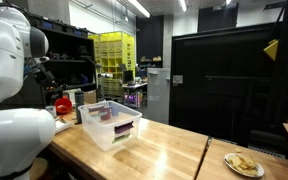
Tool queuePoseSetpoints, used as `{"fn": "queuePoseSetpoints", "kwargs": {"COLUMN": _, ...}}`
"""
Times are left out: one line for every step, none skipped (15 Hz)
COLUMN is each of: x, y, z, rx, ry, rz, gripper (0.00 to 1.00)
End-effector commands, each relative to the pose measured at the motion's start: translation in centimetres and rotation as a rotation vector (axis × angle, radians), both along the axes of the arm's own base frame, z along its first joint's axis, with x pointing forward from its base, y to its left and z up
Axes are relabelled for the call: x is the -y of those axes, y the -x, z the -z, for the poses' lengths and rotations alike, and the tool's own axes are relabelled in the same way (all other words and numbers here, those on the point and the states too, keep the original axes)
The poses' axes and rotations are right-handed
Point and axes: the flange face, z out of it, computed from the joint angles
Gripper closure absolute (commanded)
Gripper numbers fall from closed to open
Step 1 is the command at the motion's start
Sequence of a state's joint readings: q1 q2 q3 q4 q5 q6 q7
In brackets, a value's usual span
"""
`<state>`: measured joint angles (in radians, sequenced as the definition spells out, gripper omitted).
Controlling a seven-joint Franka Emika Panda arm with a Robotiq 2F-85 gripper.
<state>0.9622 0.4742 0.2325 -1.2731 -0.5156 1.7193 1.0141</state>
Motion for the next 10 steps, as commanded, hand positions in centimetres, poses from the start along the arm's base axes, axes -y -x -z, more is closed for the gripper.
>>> {"fn": "queuePoseSetpoints", "kwargs": {"x": -0.4, "y": -0.5, "z": -1.6, "rx": 0.019, "ry": -0.007, "rz": 0.008, "gripper": 0.0}}
{"fn": "queuePoseSetpoints", "kwargs": {"x": -0.2, "y": -0.8, "z": -2.2, "rx": 0.024, "ry": -0.008, "rz": 0.011, "gripper": 0.0}}
{"fn": "queuePoseSetpoints", "kwargs": {"x": -0.1, "y": -1.0, "z": -2.6, "rx": 0.028, "ry": -0.011, "rz": 0.016, "gripper": 0.0}}
{"fn": "queuePoseSetpoints", "kwargs": {"x": 0.0, "y": -1.2, "z": -3.1, "rx": 0.032, "ry": -0.012, "rz": 0.019, "gripper": 0.0}}
{"fn": "queuePoseSetpoints", "kwargs": {"x": 0.2, "y": -1.5, "z": -3.6, "rx": 0.029, "ry": -0.01, "rz": 0.026, "gripper": 0.0}}
{"fn": "queuePoseSetpoints", "kwargs": {"x": 0.4, "y": -1.8, "z": -4.0, "rx": 0.014, "ry": -0.001, "rz": 0.037, "gripper": 0.0}}
{"fn": "queuePoseSetpoints", "kwargs": {"x": 0.8, "y": -2.0, "z": -4.1, "rx": -0.023, "ry": 0.022, "rz": 0.053, "gripper": 0.0}}
{"fn": "queuePoseSetpoints", "kwargs": {"x": 1.4, "y": -2.2, "z": -4.1, "rx": -0.082, "ry": 0.054, "rz": 0.064, "gripper": 0.0}}
{"fn": "queuePoseSetpoints", "kwargs": {"x": 1.8, "y": -2.4, "z": -4.3, "rx": -0.113, "ry": 0.065, "rz": 0.064, "gripper": 0.0}}
{"fn": "queuePoseSetpoints", "kwargs": {"x": 2.1, "y": -2.4, "z": -4.5, "rx": -0.139, "ry": 0.083, "rz": 0.068, "gripper": 0.0}}
